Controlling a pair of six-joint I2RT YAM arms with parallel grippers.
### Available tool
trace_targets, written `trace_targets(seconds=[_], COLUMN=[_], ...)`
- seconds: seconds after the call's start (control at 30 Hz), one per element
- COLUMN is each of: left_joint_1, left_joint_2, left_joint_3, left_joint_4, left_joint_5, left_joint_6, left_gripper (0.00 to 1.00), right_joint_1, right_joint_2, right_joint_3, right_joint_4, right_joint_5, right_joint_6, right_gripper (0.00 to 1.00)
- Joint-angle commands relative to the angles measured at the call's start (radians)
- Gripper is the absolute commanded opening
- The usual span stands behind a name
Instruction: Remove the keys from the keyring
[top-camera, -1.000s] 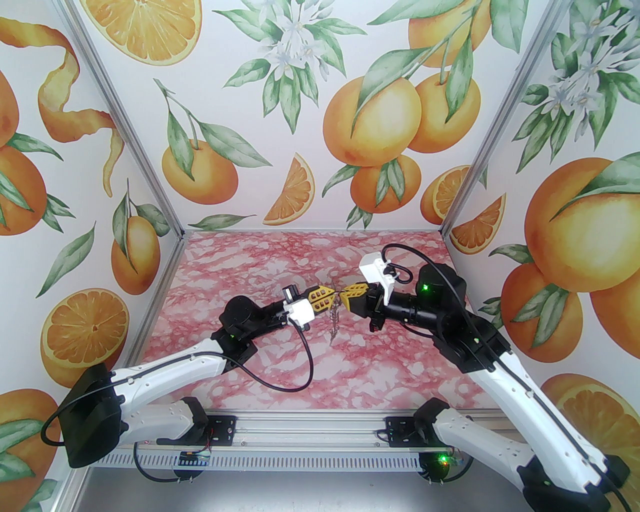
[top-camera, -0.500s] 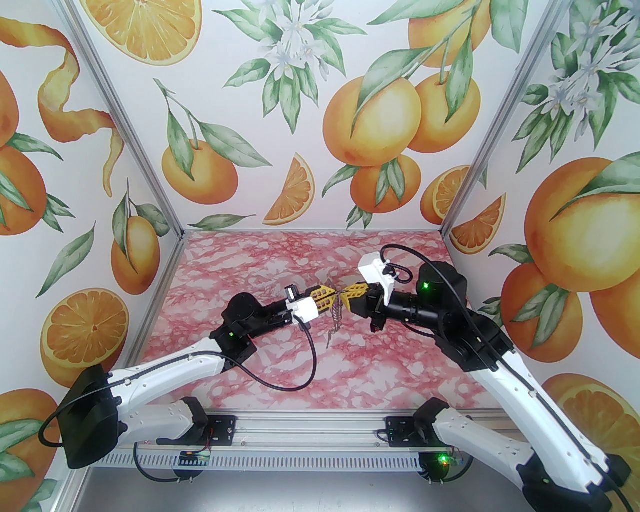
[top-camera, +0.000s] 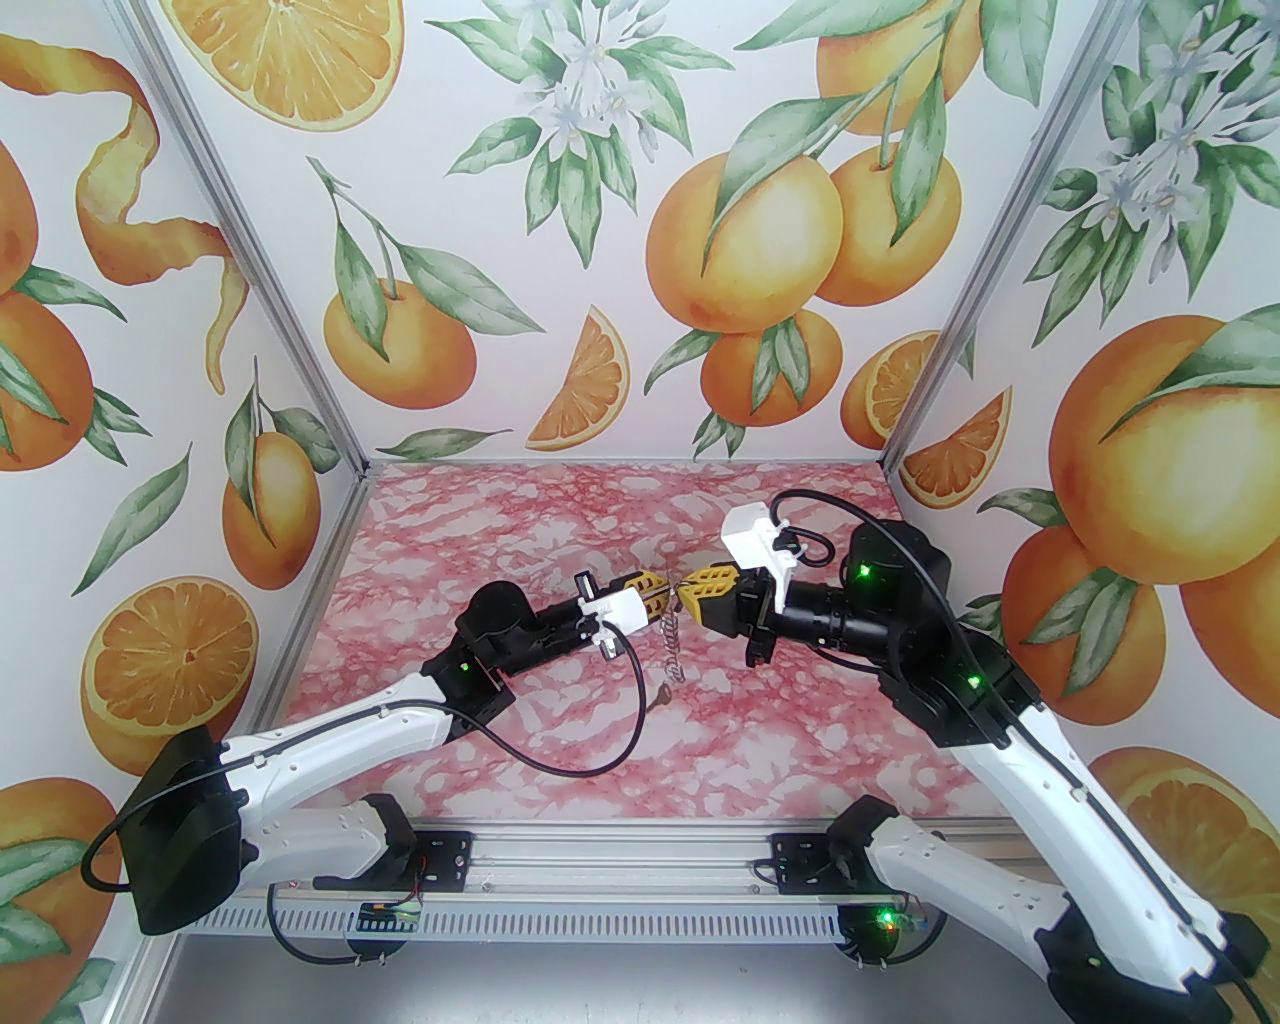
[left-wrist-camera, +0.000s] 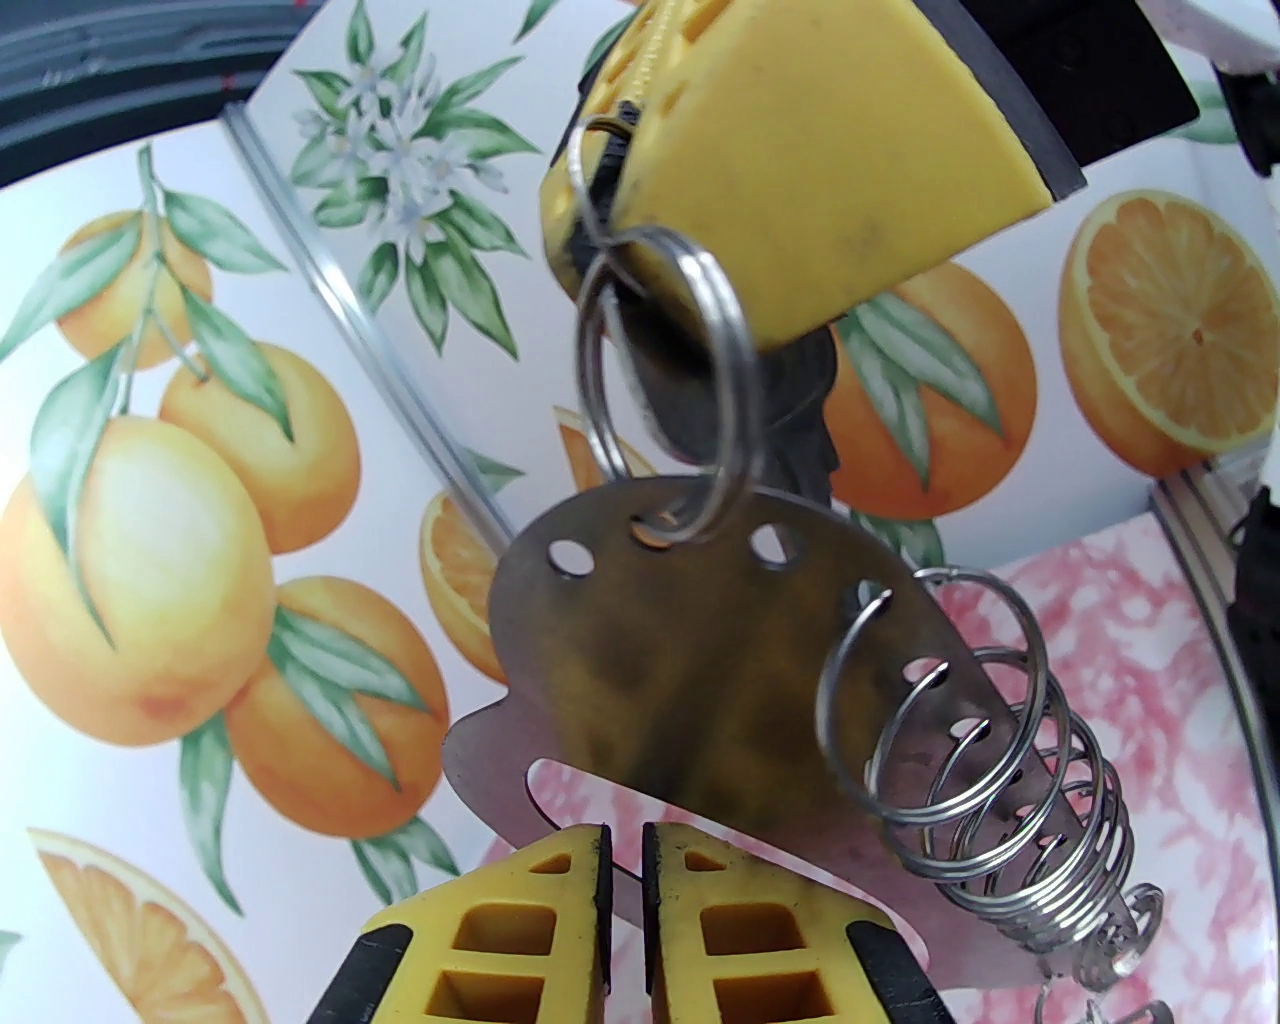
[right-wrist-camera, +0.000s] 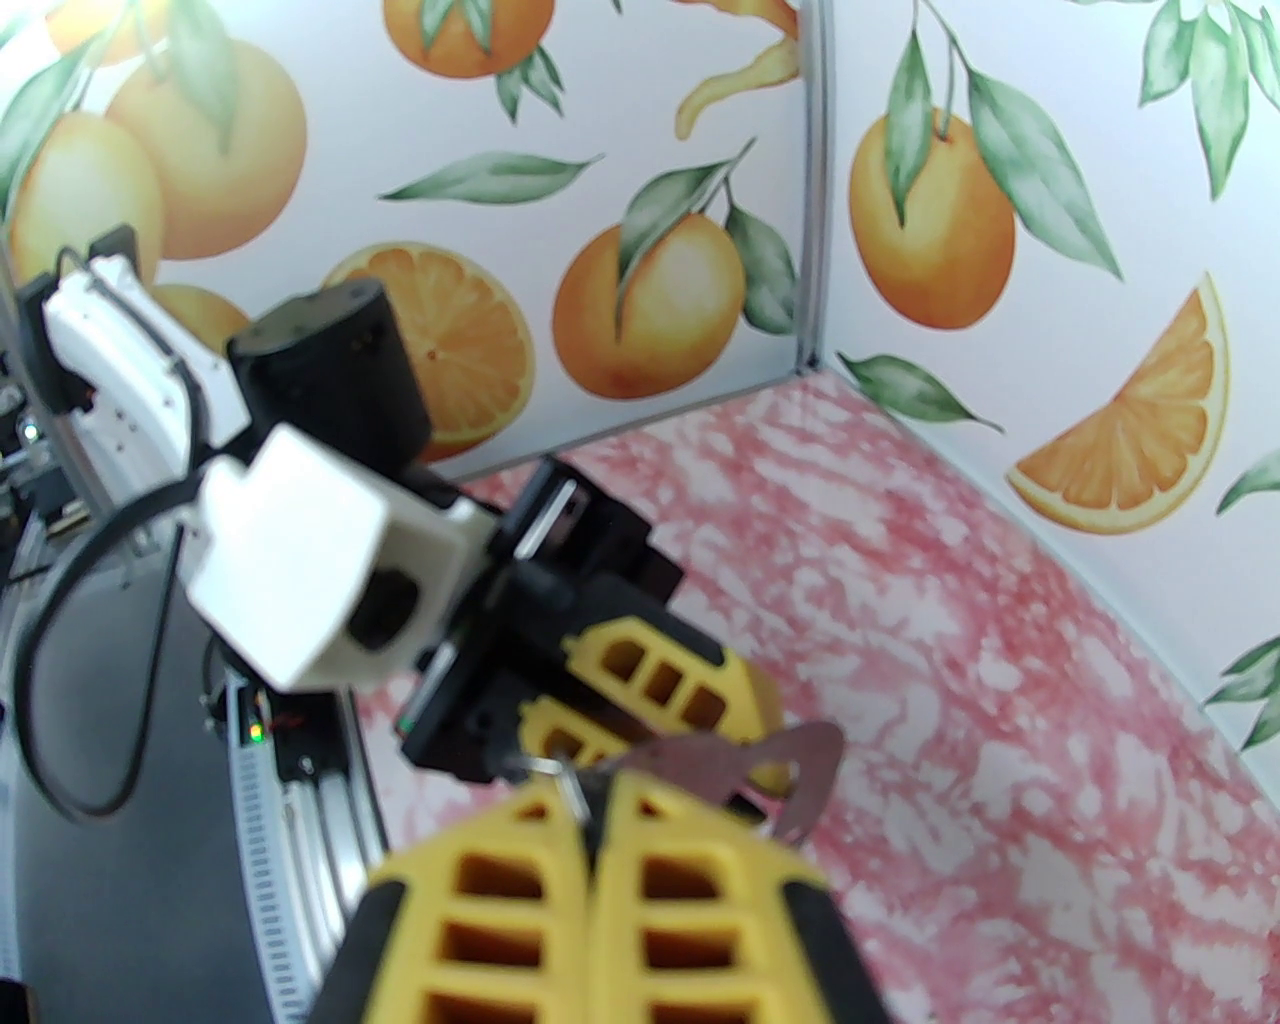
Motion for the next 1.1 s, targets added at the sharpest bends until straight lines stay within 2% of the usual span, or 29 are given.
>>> trace_targets(seconds=[0.0, 0.07, 0.23, 0.33, 0.4, 0.53, 0.7, 0.8, 0.87, 1.07], left_joint_1=[0.000, 0.000, 0.008, 0.034, 0.039, 0.048, 0.052, 0.058, 0.064, 0.068], left_joint_2=[-0.034, -0.055, -0.107, -0.117, -0.113, -0.106, -0.099, -0.135, -0.143, -0.153], left_joint_3=[0.014, 0.006, 0.028, 0.064, 0.098, 0.115, 0.151, 0.145, 0.165, 0.144], left_joint_4=[0.026, 0.019, -0.105, -0.190, -0.260, -0.298, -0.421, -0.474, -0.542, -0.459], left_joint_5=[-0.003, -0.006, 0.006, 0.078, 0.107, 0.142, 0.104, 0.100, 0.111, 0.185], left_joint_6=[-0.006, -0.002, 0.037, 0.028, 0.033, 0.050, 0.107, 0.125, 0.124, 0.042], left_gripper=[0.16, 0.24, 0.33, 0.40, 0.40, 0.44, 0.44, 0.51, 0.51, 0.53], right_joint_1=[0.005, 0.005, 0.002, 0.003, 0.002, 0.000, -0.001, -0.001, -0.001, -0.001], right_joint_2=[0.003, 0.008, 0.040, 0.062, 0.074, 0.088, 0.101, 0.119, 0.124, 0.123], right_joint_3=[0.019, 0.017, 0.030, 0.045, 0.056, 0.072, 0.091, 0.114, 0.118, 0.101], right_joint_4=[0.010, 0.002, -0.019, -0.036, -0.050, -0.072, -0.095, -0.146, -0.150, -0.137], right_joint_5=[-0.016, -0.024, -0.065, -0.088, -0.101, -0.110, -0.107, -0.076, -0.068, -0.079], right_joint_6=[-0.003, -0.003, -0.004, -0.009, -0.015, -0.023, -0.029, -0.061, -0.065, -0.066], right_gripper=[0.00, 0.00, 0.00, 0.00, 0.00, 0.00, 0.00, 0.00, 0.00, 0.00])
